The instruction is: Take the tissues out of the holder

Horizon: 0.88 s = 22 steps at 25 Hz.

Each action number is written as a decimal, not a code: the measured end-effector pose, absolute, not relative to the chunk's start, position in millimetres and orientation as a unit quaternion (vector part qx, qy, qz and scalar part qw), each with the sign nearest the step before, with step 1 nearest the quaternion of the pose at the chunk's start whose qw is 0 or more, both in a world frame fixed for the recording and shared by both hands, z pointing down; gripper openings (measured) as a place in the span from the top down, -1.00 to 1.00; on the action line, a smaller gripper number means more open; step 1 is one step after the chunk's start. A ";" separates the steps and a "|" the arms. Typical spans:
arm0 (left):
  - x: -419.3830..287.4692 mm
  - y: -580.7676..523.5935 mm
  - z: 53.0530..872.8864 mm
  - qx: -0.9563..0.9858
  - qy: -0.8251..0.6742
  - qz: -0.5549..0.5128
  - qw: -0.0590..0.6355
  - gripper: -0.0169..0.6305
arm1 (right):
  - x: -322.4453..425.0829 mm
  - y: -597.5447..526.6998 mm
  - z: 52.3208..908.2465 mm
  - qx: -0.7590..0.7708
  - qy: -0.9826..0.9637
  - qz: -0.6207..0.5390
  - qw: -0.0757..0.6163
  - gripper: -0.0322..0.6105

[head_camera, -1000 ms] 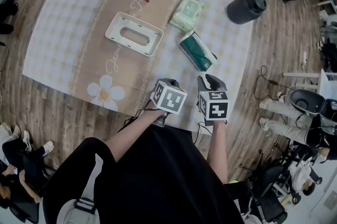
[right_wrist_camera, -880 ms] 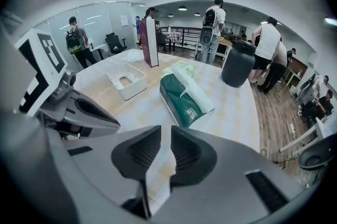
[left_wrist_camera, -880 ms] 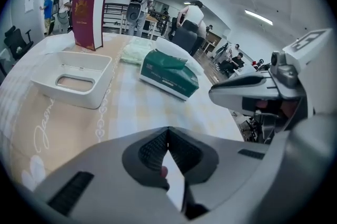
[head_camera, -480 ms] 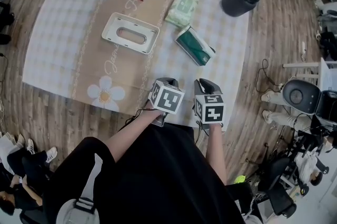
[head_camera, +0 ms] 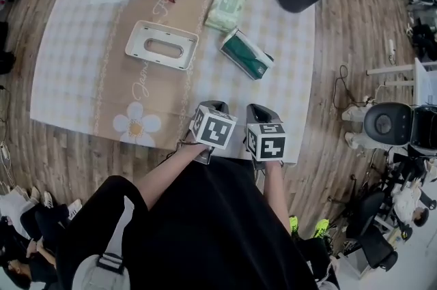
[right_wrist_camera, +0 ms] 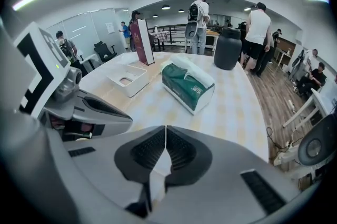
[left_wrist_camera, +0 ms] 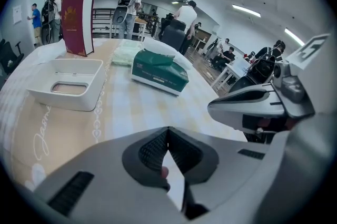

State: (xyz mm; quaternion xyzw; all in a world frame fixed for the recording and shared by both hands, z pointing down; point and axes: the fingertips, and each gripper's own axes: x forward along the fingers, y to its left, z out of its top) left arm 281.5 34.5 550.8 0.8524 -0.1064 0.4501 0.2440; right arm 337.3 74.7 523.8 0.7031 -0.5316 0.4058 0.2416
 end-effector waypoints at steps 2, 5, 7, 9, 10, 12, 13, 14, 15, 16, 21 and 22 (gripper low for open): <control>281.0 38.9 549.7 0.853 -0.099 0.453 0.238 0.93 | 331.5 77.8 524.7 0.704 -0.529 0.412 0.235 0.85; 278.1 46.2 552.7 0.853 -0.089 0.460 0.231 0.93 | 319.3 83.1 528.8 0.705 -0.519 0.427 0.226 0.85; 276.3 50.1 554.3 0.852 -0.085 0.463 0.229 0.93 | 313.9 88.5 532.9 0.708 -0.507 0.439 0.222 0.86; 274.7 53.0 556.2 0.851 -0.083 0.465 0.229 0.93 | 311.9 94.6 536.4 0.709 -0.497 0.452 0.216 0.86; 273.9 54.0 557.5 0.850 -0.083 0.466 0.229 0.93 | 311.8 97.3 536.9 0.709 -0.494 0.456 0.212 0.86; 273.2 54.4 557.1 0.851 -0.083 0.467 0.228 0.93 | 313.6 102.3 535.1 0.711 -0.488 0.461 0.209 0.86; 273.6 54.1 555.5 0.851 -0.083 0.466 0.227 0.93 | 315.0 104.2 533.5 0.713 -0.486 0.461 0.209 0.86; 273.8 53.9 554.2 0.852 -0.084 0.465 0.227 0.93 | 316.1 105.4 532.2 0.713 -0.484 0.461 0.210 0.86; 273.7 54.3 554.2 0.852 -0.084 0.464 0.228 0.93 | 316.6 105.9 531.2 0.714 -0.485 0.460 0.210 0.86; 273.1 54.9 554.4 0.852 -0.084 0.463 0.229 0.93 | 316.7 105.8 530.5 0.713 -0.485 0.460 0.210 0.86; 271.3 53.4 548.9 0.854 -0.088 0.459 0.226 0.93 | 314.2 97.5 529.0 0.707 -0.496 0.456 0.213 0.86; 270.4 52.8 549.4 0.854 -0.091 0.459 0.226 0.93 | 311.9 95.2 528.3 0.704 -0.500 0.459 0.210 0.86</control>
